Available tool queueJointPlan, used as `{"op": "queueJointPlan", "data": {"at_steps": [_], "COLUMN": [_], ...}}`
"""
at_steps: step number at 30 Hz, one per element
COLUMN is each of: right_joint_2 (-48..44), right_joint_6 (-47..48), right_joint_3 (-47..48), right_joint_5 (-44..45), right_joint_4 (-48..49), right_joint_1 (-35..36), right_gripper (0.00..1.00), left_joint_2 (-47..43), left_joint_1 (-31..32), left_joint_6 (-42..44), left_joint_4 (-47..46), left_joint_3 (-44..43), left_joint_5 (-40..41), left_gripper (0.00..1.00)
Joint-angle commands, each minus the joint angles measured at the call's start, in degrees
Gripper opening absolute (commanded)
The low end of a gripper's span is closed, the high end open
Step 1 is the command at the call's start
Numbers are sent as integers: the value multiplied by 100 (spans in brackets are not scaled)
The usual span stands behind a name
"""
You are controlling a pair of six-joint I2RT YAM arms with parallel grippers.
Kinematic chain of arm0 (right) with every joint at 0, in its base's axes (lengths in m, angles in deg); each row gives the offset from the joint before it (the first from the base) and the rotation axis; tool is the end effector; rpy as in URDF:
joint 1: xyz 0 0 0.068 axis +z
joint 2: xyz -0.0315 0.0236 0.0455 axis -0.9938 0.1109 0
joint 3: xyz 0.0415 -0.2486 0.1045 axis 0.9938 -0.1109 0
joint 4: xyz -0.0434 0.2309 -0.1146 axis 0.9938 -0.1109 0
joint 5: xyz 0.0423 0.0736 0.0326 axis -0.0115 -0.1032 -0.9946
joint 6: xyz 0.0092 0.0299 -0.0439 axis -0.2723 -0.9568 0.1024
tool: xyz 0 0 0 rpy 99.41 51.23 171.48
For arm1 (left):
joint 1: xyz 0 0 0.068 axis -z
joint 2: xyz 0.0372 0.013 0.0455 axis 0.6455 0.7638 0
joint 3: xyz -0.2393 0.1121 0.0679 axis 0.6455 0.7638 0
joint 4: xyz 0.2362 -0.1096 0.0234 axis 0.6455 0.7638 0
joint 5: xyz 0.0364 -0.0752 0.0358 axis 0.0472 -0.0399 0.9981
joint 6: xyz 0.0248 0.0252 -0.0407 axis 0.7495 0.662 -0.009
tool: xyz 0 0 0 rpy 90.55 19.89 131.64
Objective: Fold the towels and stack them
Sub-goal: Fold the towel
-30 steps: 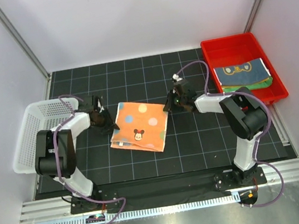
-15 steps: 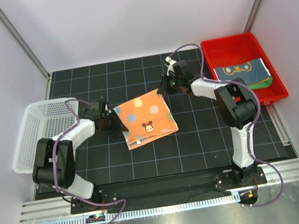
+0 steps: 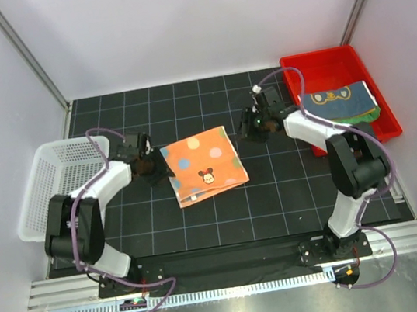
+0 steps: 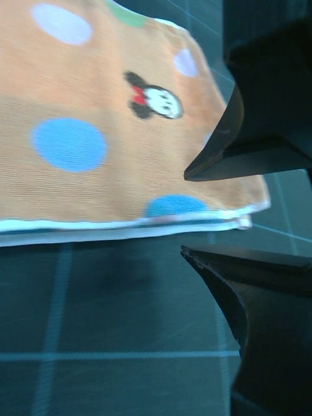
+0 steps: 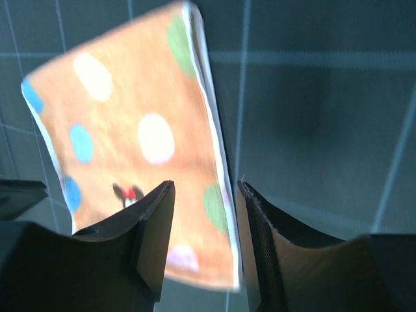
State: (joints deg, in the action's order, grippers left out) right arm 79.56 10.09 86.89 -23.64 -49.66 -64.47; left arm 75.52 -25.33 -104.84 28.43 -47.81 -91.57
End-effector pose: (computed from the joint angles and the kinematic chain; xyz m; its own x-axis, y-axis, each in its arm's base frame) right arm 0.3641 0.1358 0.2049 -0.8460 0.2081 -0.4909 -0.0669 0.8720 0.4849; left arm 0.2983 -0.0857 0.1873 -0.8639 -0.4013 -0.3043 -0.2517 0.8673 -0.4294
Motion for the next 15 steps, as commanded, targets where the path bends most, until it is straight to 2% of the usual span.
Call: {"op": "queueJointPlan", "data": {"at_steps": [1,6,15], "right_joint_2": [-758,-1304,-1445], "right_joint_6": [-842,-1501,-1362], "right_joint_3": [-698,-1551,-2019], "right_joint_5": [336,178,73], "right_joint_4": [-495,-109,428], "right_joint_1": [18,167,290], "right_gripper": [52,57,50], "left_joint_2": [-929,-1818,-1485], "left_joint_1": [243,533,1228], "left_joint_6": [-270,-1123,-1353], "left_joint_4": [20,-567,-806], "left_joint_3": [488,1173,1570], "left_joint_5": [-193,-465,149], "left_gripper": [48,52,46]}}
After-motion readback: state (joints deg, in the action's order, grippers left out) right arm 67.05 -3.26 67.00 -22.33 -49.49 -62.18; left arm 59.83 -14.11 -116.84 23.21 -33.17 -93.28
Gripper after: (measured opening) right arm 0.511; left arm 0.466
